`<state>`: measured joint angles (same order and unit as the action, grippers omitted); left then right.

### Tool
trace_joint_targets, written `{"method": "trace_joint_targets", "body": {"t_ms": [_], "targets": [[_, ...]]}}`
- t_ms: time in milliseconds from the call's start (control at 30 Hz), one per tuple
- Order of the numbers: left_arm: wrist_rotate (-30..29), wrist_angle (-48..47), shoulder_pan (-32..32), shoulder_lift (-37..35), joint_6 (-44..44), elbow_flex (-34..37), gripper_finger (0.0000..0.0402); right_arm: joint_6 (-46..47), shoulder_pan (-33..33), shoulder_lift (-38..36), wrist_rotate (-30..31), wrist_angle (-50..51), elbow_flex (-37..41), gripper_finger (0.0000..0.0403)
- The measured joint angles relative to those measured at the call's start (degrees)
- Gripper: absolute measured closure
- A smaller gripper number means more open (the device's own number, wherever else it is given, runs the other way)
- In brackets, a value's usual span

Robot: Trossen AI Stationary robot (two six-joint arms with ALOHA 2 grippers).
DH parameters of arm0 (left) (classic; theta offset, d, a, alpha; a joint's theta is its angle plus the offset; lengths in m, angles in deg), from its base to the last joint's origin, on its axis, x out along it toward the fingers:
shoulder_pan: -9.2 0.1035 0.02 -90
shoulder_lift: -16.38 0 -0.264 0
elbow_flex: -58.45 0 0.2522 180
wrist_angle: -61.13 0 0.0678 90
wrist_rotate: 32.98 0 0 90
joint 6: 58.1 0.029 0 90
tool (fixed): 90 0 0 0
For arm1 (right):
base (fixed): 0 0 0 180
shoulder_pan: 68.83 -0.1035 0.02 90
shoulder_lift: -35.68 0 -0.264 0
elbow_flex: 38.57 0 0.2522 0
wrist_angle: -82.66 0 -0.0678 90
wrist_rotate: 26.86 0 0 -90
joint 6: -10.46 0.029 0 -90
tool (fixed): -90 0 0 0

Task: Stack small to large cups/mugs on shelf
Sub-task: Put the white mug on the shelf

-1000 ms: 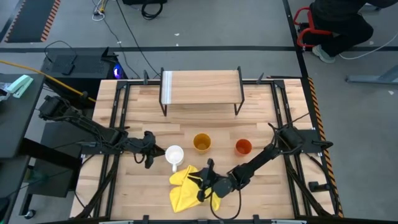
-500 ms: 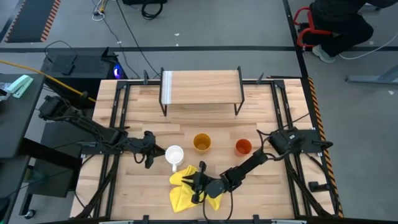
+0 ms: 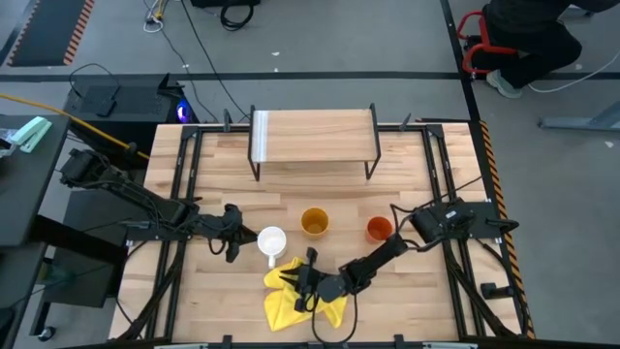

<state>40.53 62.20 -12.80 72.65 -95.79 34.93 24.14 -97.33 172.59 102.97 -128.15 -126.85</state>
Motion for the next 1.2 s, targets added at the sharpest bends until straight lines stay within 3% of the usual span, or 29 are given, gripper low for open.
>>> {"method": "trace_joint_targets", "body": {"t_ms": [767,1200], "targets": [[-0.6,0.0,0.0,0.0,-0.2,0.0,0.0330,-1.9,4.0,-0.1,-5.6,-4.7,0.0,0.0331],[-0.6,0.0,0.0,0.0,-0.3,0.0,0.0328,-2.9,5.2,-0.2,-8.1,0.5,-3.2,0.0331]]}}
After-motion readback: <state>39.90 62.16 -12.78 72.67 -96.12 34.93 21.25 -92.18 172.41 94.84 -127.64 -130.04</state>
